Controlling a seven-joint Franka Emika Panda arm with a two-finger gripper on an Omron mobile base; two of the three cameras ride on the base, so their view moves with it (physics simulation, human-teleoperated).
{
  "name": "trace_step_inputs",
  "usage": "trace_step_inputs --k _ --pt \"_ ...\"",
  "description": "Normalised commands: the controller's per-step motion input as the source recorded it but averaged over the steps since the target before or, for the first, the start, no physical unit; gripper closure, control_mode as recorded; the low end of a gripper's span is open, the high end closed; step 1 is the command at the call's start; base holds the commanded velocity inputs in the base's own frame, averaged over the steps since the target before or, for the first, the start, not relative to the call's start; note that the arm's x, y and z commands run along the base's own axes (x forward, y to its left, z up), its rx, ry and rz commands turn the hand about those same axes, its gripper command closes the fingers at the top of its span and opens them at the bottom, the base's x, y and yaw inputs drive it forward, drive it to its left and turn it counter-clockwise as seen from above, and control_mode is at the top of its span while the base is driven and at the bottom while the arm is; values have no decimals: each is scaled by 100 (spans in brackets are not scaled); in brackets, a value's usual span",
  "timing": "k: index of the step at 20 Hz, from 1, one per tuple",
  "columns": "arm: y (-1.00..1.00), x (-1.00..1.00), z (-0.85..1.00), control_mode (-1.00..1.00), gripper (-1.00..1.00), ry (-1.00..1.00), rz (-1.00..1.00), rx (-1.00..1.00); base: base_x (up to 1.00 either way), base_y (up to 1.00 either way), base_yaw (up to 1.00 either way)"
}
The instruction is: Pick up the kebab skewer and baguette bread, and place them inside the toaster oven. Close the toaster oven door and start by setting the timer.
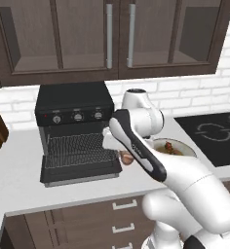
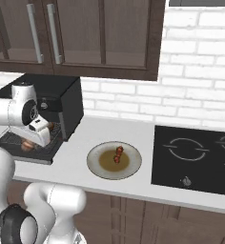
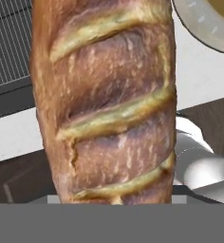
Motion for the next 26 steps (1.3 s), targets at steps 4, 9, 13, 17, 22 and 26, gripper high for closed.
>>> trace_step_inputs --k 4,9,13,17,22,26 --pt "100 0 47 -100 100 -5 0 0 0 0 0" --pt "92 32 10 -100 100 0 1 -1 0 0 0" --pt "77 42 5 -100 100 8 1 0 0 0 0" --pt "75 17 -4 -100 100 8 0 -2 0 0 0" --pt "41 24 -13 -100 100 2 0 -4 0 0 0" --pt "0 15 -17 -100 100 0 0 -9 0 0 0"
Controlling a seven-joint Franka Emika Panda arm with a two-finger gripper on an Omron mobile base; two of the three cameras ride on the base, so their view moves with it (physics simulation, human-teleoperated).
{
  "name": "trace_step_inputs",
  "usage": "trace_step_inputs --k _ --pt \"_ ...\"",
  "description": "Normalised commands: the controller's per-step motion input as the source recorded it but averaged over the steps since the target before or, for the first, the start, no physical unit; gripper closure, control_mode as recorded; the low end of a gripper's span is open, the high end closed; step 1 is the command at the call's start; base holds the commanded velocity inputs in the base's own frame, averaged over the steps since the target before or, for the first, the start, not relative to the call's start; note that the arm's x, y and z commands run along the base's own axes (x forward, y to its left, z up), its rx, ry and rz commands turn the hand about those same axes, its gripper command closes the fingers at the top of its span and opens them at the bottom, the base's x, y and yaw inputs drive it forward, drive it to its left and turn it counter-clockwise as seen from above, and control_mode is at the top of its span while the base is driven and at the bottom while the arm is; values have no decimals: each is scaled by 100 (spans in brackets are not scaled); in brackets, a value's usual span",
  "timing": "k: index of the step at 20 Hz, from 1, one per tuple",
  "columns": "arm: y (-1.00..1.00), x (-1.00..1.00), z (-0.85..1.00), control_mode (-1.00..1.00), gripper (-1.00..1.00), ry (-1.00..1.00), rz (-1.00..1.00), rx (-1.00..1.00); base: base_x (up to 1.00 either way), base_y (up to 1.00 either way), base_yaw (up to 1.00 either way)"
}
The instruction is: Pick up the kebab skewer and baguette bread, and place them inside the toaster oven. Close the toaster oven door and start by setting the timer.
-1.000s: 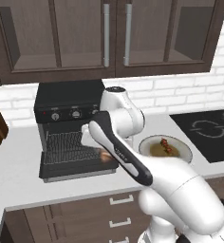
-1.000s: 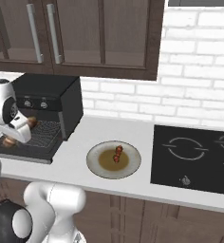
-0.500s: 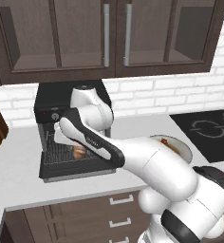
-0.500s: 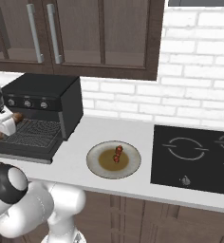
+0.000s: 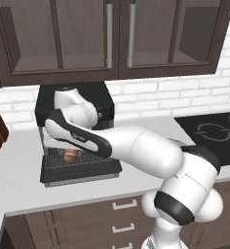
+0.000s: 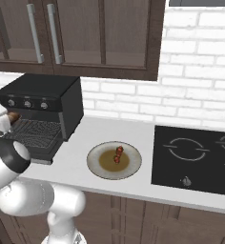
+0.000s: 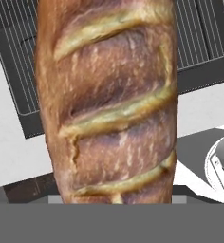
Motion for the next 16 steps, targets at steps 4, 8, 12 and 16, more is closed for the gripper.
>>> trace_step_inputs --k 4,8,12,16 --pt "0 26 -19 -100 100 0 0 -10 0 0 0" --pt "-1 23 -26 -100 100 0 0 -3 0 0 0" --pt "-1 23 -24 -100 100 5 0 0 0 0 0" --pt "-1 8 -22 -100 100 4 0 0 0 0 0"
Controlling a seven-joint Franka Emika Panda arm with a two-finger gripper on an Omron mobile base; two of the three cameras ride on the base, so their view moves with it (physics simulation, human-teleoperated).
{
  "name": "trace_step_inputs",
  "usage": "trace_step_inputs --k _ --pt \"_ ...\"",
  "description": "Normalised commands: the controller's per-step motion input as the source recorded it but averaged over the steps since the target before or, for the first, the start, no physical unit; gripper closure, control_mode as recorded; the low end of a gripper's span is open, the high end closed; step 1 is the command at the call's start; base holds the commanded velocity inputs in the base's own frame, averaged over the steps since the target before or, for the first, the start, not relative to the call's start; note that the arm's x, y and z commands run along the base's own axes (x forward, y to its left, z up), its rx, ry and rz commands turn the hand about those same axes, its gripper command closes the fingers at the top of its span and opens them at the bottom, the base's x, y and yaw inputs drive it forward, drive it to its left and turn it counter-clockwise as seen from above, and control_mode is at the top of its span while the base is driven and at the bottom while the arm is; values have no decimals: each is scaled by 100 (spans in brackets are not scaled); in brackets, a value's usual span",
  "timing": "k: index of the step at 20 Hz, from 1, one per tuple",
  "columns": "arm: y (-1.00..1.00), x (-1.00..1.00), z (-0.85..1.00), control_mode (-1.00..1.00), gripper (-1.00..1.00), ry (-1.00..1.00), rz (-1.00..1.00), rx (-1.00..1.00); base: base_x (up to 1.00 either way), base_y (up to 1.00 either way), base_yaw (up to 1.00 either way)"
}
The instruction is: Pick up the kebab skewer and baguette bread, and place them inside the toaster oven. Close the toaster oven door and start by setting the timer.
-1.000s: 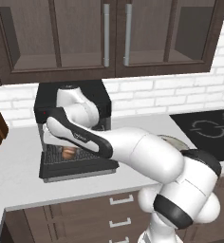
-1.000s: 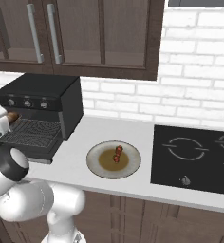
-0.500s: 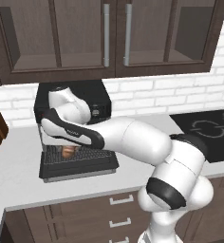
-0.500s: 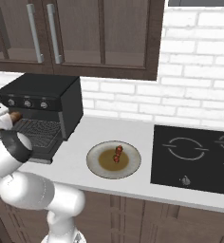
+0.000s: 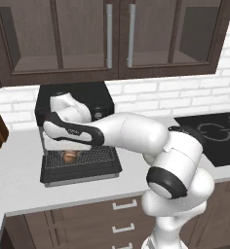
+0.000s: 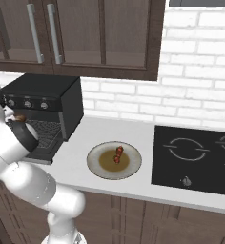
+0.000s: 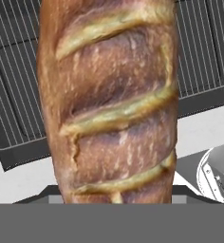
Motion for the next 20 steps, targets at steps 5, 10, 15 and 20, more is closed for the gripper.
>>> trace_step_inputs --k 5,10,15,20 --pt "0 3 -21 -100 100 2 0 0 0 0 0" --pt "-13 10 -7 -100 100 0 0 0 0 0 0" --pt "-11 0 -16 -100 100 0 0 0 0 0 0" --pt "-4 0 -17 -100 100 0 0 0 0 0 0"
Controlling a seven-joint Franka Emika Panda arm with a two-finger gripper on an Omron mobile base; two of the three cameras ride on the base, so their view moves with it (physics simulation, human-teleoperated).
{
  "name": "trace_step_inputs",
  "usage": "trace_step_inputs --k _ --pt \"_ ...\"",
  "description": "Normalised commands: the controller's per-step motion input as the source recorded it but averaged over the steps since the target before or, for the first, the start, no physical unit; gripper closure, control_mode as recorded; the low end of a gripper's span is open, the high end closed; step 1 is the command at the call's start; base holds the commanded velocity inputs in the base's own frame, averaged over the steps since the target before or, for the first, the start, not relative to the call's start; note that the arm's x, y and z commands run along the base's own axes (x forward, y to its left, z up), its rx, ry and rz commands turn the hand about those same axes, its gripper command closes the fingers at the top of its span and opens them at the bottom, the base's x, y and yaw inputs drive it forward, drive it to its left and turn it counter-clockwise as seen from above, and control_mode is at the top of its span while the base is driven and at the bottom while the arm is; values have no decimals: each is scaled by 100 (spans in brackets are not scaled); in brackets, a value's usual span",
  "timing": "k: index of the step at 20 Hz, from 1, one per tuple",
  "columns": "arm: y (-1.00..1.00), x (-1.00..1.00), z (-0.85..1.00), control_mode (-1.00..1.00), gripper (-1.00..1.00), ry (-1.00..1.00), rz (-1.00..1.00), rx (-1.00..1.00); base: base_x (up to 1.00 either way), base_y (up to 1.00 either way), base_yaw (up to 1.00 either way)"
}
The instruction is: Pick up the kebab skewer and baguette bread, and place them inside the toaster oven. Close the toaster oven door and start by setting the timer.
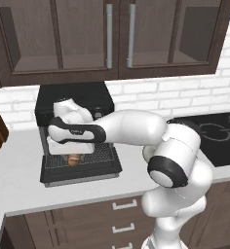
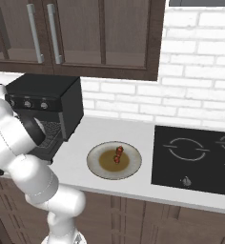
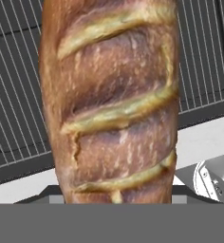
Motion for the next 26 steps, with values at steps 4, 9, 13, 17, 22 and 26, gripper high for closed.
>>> trace_step_inputs --k 4,9,13,17,22,26 --pt "-3 0 -4 -100 100 0 0 0 0 0 0" --pt "0 9 0 -100 100 0 0 0 0 0 0" --pt "0 17 0 -100 100 -1 0 0 0 0 0" --pt "0 19 0 -100 100 0 0 0 0 0 0" --pt "0 12 -7 -100 100 0 0 0 0 0 0" --pt "0 3 -7 -100 100 0 0 0 0 0 0"
